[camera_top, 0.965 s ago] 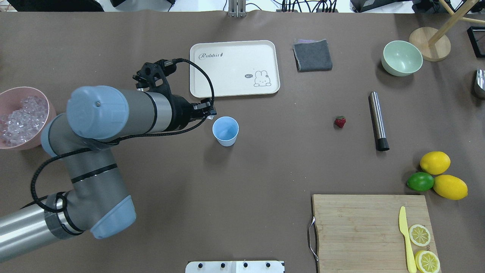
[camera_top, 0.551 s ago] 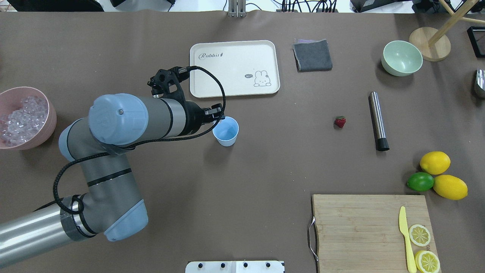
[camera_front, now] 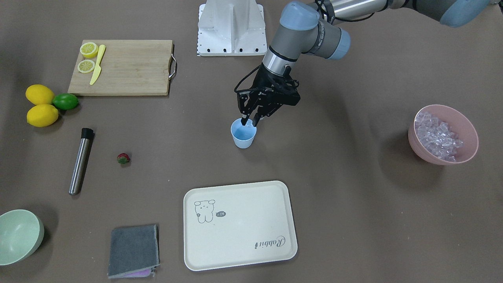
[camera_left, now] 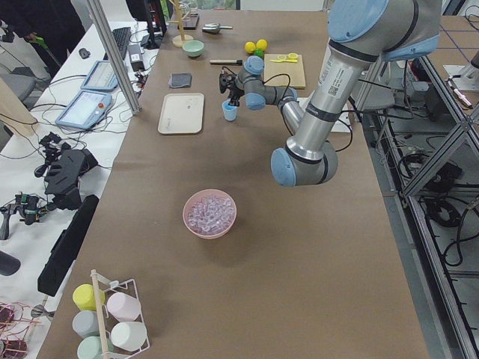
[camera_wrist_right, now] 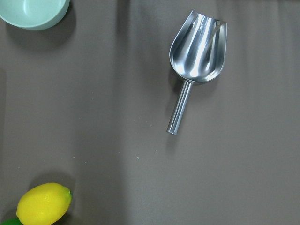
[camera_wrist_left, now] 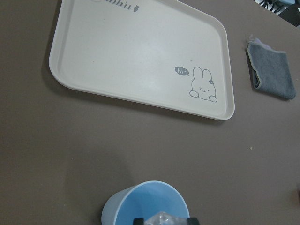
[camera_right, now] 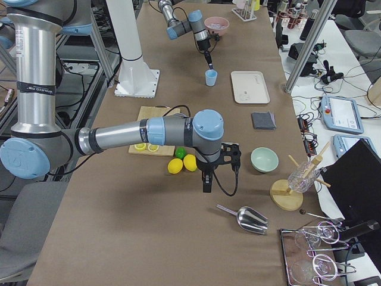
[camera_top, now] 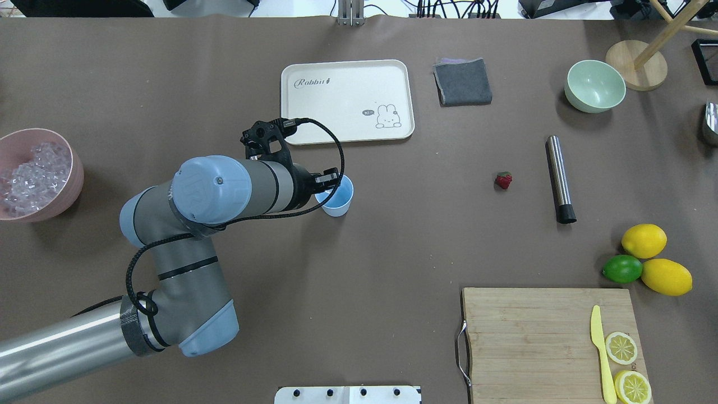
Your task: Mash ice and strawberries in cup
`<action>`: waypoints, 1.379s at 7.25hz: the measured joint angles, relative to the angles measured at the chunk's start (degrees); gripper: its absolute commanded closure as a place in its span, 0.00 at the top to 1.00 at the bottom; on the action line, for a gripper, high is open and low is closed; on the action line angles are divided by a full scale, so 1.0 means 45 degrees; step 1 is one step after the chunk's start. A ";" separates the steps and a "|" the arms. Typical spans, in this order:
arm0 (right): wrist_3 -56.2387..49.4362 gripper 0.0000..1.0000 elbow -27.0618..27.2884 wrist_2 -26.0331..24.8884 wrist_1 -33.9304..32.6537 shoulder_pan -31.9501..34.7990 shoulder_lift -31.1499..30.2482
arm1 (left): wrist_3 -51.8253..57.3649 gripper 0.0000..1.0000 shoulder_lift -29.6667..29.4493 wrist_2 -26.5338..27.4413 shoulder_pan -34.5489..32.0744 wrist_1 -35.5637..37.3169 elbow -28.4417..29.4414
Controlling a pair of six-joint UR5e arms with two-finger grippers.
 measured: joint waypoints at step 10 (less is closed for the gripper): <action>0.0015 1.00 -0.0060 0.0427 -0.0083 -0.0053 0.0727 | 0.4669 0.98 0.2513 -0.2303 -0.3773 0.5301 -0.3721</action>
